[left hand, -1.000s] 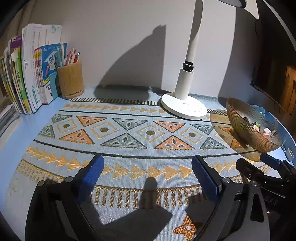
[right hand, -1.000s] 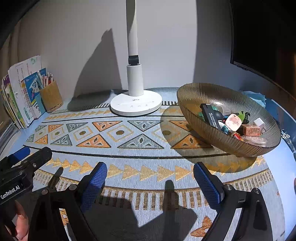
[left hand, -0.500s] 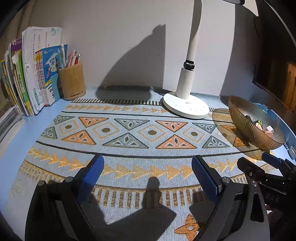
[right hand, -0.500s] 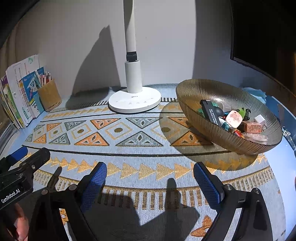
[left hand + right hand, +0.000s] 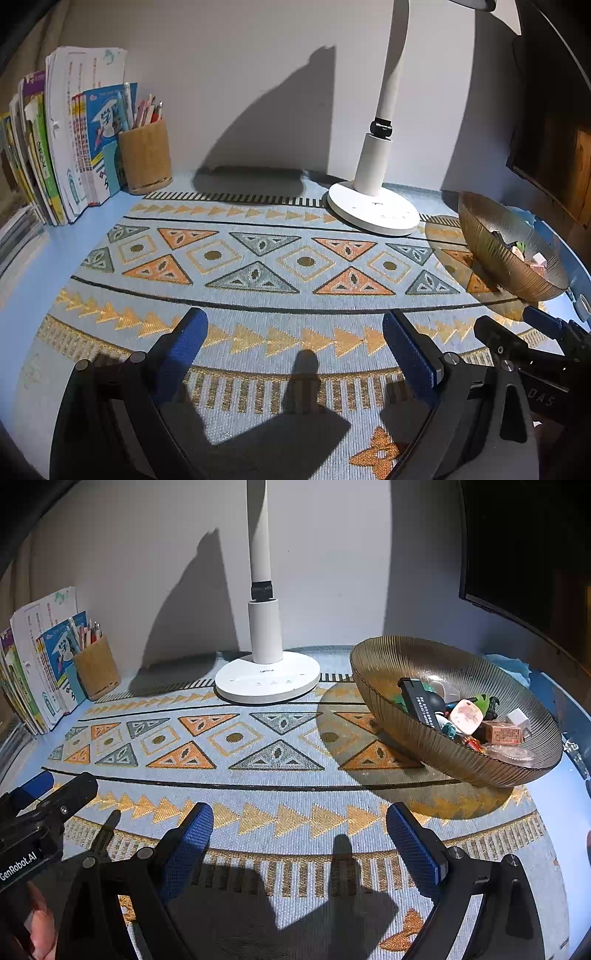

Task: Organize rigid objects

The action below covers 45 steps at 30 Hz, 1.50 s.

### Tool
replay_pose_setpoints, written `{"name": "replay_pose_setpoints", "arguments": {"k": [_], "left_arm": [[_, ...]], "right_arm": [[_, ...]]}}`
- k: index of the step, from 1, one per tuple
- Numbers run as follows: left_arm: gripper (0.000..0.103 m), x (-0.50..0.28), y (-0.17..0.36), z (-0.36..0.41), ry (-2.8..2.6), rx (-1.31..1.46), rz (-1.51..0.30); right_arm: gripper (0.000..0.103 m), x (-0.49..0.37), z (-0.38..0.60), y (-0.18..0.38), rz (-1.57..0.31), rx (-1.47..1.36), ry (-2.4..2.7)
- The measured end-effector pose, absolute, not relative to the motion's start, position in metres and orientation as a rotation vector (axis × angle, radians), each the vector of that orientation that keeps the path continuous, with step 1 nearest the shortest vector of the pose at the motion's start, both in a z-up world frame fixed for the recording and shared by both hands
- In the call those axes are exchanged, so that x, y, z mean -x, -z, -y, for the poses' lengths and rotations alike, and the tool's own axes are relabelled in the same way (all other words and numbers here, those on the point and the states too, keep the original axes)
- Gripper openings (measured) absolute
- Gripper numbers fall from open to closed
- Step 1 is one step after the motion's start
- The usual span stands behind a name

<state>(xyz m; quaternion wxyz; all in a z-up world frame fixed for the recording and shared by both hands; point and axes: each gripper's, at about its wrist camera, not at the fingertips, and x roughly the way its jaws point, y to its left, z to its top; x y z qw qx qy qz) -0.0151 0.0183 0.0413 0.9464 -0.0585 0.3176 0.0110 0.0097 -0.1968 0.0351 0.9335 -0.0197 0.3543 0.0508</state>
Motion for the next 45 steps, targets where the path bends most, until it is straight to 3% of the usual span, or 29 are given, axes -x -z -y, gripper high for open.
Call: {"name": "replay_pose_setpoints", "arguments": {"k": [29,45], "left_arm": [[0.096,0.011,-0.038,-0.013,-0.048,0.093,-0.683],[0.098,0.001,-0.007,-0.013,-0.038,0.095,-0.954]], "right_arm": [[0.094,-0.015,0.198,-0.03,-0.764,0.034,-0.082],[0.094,-0.027,0.201,-0.004,-0.996,0.052,-0.119]]}}
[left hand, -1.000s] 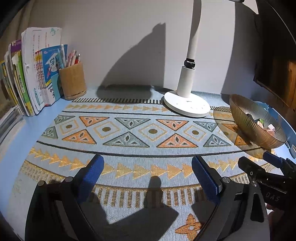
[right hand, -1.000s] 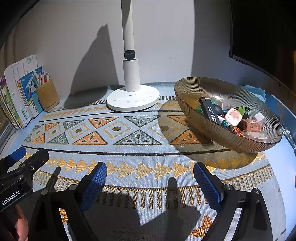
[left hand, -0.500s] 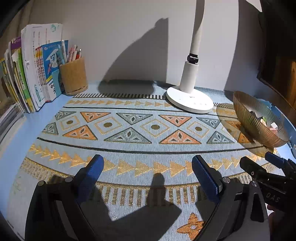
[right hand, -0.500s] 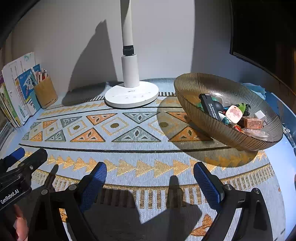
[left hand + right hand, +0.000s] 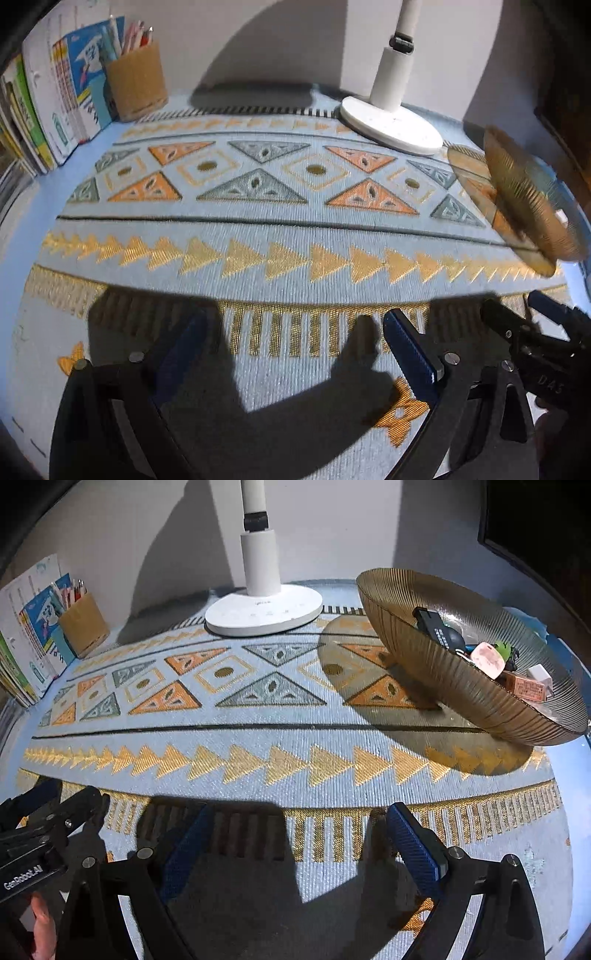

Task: Organize rigid objects

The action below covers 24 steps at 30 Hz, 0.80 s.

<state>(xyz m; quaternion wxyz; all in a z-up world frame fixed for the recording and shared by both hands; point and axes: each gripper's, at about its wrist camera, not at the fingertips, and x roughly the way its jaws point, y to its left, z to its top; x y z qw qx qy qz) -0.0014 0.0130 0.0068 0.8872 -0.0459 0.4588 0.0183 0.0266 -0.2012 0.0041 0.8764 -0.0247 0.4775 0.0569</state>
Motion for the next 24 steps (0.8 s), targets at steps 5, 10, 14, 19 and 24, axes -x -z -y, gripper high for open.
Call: {"name": "replay_pose_setpoints", "arguments": {"k": [5,10,14,19,24], "left_arm": [[0.102,0.0038,-0.0007,-0.0047,-0.058,0.035,-0.97],[0.103,0.002,0.0005,-0.0048,-0.083,0.041,-0.94],[0.103,0.0022,0.0006,-0.0064,-0.075,0.042,-0.934],[0.103,0.0021,0.0005,-0.0059,-0.075,0.042,-0.935],[0.103,0.0022,0.0002,-0.006,-0.075,0.042,-0.935]], "right_arm": [[0.103,-0.0252,0.1988,-0.0003,-1.015,0.085,-0.116],[0.103,-0.0233,0.2003,-0.0015,-1.019,0.104,-0.144],[0.103,-0.0195,0.2009,-0.0014,-0.991,0.097,-0.138],[0.103,-0.0166,0.2021,-0.0003,-0.957,0.099,-0.155],[0.103,-0.0168,0.2017,-0.0003,-0.955,0.105,-0.158]]}}
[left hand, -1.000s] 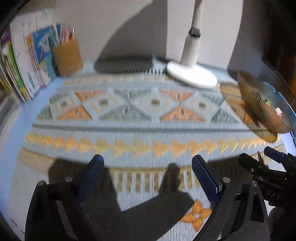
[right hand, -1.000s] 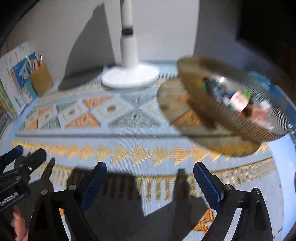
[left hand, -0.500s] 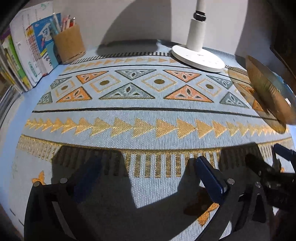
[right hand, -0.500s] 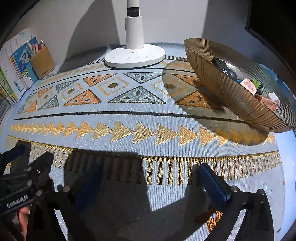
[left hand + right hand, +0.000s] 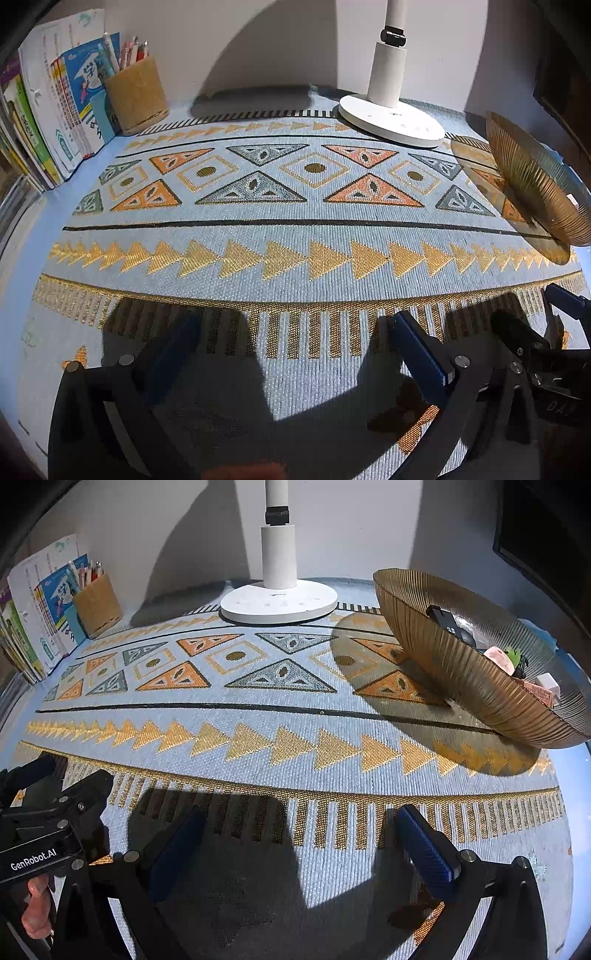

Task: Organize rigid objects

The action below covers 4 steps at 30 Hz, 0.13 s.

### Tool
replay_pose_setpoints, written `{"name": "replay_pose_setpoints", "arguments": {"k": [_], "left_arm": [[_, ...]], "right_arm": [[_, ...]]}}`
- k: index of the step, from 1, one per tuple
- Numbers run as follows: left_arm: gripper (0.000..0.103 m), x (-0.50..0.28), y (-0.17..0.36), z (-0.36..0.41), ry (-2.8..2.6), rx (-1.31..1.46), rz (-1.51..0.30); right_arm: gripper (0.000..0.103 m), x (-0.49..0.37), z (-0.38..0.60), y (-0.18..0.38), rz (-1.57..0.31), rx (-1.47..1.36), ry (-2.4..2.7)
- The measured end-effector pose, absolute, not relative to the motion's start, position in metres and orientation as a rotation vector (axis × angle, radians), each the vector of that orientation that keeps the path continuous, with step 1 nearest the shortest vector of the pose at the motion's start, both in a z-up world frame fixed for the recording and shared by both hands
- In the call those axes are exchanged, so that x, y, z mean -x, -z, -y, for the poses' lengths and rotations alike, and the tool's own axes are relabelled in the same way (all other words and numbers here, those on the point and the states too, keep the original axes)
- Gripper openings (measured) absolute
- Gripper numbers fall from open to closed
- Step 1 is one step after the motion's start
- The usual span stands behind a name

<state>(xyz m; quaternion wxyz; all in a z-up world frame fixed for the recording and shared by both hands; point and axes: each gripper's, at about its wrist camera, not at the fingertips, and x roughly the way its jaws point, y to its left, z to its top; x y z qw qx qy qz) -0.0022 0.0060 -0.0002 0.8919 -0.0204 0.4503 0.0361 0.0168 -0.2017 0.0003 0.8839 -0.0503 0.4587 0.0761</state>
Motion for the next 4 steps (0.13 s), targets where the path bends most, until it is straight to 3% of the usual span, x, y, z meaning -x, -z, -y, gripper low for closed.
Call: {"name": "replay_pose_setpoints", "arguments": {"k": [4], "left_arm": [[0.103,0.0021,0.0005,-0.0062,-0.074,0.043,-0.935]], "right_arm": [[0.103,-0.0168,0.2011,-0.0002,-0.955,0.105,-0.158]]}}
